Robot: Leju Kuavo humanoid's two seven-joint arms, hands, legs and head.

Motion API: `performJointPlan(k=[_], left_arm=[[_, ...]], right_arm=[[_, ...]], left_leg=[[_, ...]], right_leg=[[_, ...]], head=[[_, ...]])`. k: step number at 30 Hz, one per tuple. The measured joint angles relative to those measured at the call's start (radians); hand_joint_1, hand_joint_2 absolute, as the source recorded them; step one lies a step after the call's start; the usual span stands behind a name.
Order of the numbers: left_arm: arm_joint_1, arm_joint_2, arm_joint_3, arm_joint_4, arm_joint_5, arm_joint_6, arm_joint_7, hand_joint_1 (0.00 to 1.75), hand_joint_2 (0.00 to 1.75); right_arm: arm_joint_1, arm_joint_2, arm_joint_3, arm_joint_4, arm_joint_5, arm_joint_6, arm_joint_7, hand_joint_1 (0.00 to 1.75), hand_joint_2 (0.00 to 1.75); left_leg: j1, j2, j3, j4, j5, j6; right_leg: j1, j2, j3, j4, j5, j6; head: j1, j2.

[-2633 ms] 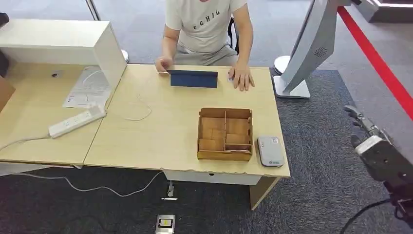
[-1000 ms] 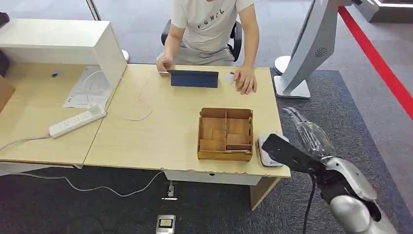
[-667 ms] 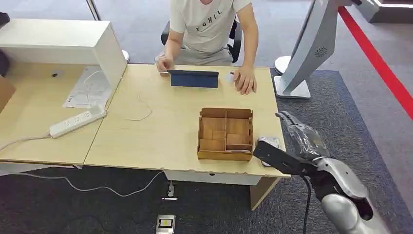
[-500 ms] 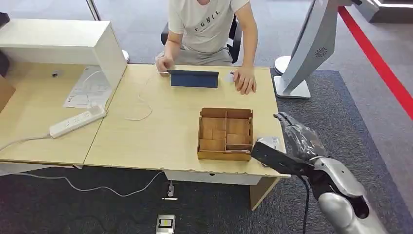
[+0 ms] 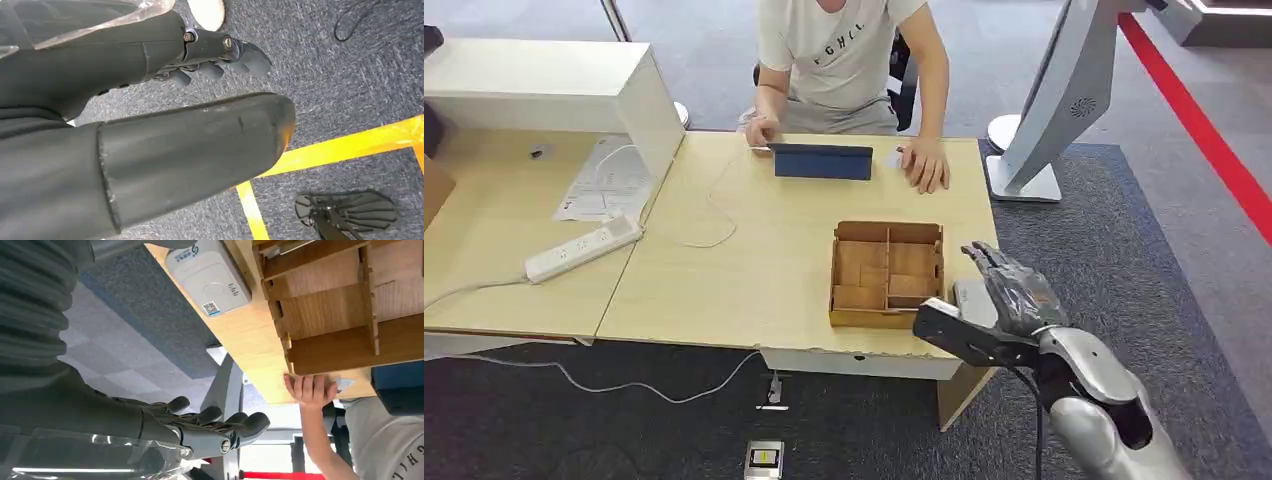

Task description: Pass the card to the sensor for recognition and then transmit it.

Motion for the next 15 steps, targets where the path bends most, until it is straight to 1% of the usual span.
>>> performJointPlan(k=[3, 9, 15], left_arm=[[-0.002, 0.003, -0.007, 0.000, -0.005, 0.000, 0.004, 0.00, 0.00], [-0.012, 0.003, -0.016, 0.000, -0.012, -0.002, 0.008, 0.00, 0.00], [-0.022, 0.003, -0.021, 0.000, -0.018, -0.005, 0.026, 0.00, 0.00]], right_arm=[[-0.002, 0.013, 0.002, -0.004, 0.011, 0.010, 0.000, 0.00, 1.75], [-0.025, 0.045, 0.013, 0.005, 0.050, 0.008, -0.029, 0.00, 1.75], [-0.068, 0.081, 0.027, 0.054, 0.085, -0.009, -0.060, 0.00, 1.75]], left_leg=[[0.000, 0.000, 0.000, 0.000, 0.000, 0.000], [0.000, 0.000, 0.000, 0.000, 0.000, 0.000], [0.000, 0.000, 0.000, 0.000, 0.000, 0.000]], right_leg=[[0.000, 0.000, 0.000, 0.000, 0.000, 0.000], [0.000, 0.000, 0.000, 0.000, 0.000, 0.000], [0.000, 0.000, 0.000, 0.000, 0.000, 0.000]], head=[[0.000, 0.000], [0.000, 0.000], [0.000, 0.000]])
